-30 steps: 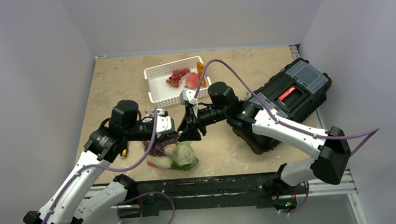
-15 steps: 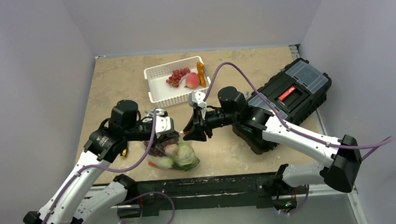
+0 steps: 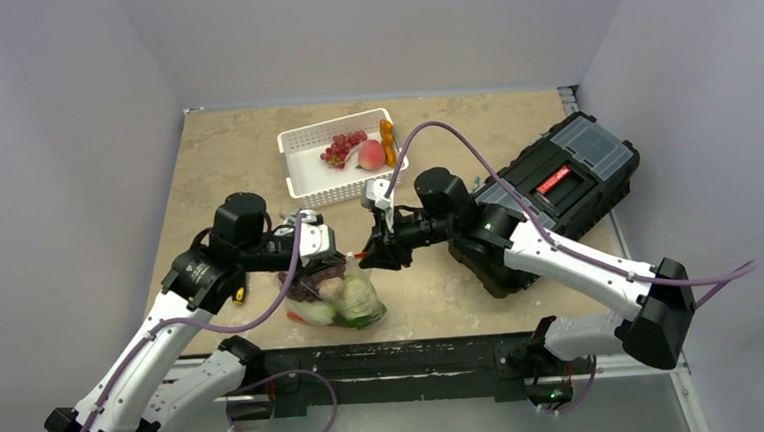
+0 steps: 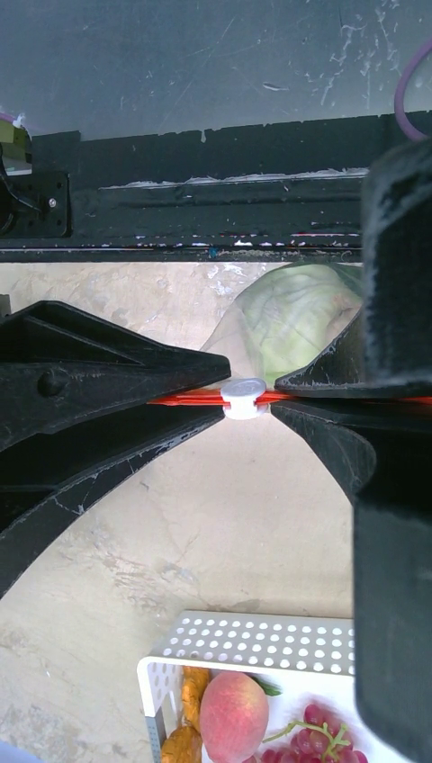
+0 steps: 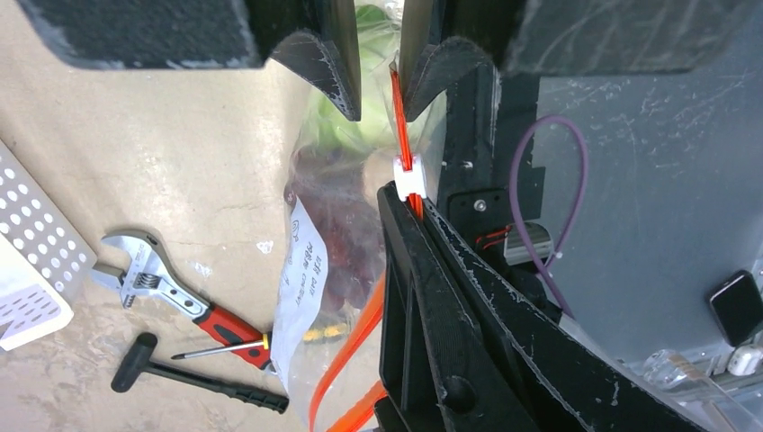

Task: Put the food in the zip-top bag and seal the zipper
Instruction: Zip the zipper food storage bag at the center of the board.

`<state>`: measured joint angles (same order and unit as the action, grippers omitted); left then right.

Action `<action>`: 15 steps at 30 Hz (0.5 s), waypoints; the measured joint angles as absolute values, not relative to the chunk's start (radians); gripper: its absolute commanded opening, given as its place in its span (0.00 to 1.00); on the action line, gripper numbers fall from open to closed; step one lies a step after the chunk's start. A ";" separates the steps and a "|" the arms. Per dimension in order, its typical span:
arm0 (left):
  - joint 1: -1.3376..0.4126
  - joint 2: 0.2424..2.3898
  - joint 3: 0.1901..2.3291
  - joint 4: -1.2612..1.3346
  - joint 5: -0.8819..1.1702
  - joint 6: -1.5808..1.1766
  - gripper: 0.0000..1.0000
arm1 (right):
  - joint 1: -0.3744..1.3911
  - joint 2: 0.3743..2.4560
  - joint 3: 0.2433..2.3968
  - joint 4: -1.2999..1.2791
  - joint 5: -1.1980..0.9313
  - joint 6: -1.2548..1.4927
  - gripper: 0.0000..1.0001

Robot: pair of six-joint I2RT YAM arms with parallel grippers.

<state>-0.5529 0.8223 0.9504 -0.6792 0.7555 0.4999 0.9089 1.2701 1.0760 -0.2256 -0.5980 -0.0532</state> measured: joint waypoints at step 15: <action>-0.553 0.823 0.950 -0.675 0.755 0.500 0.00 | 0.912 1.343 1.186 -0.324 -0.610 -0.107 0.00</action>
<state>-0.5529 0.8227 0.9504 -0.6754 0.7551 0.5003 0.9119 1.3430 1.1862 -0.3244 -0.6098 -0.1074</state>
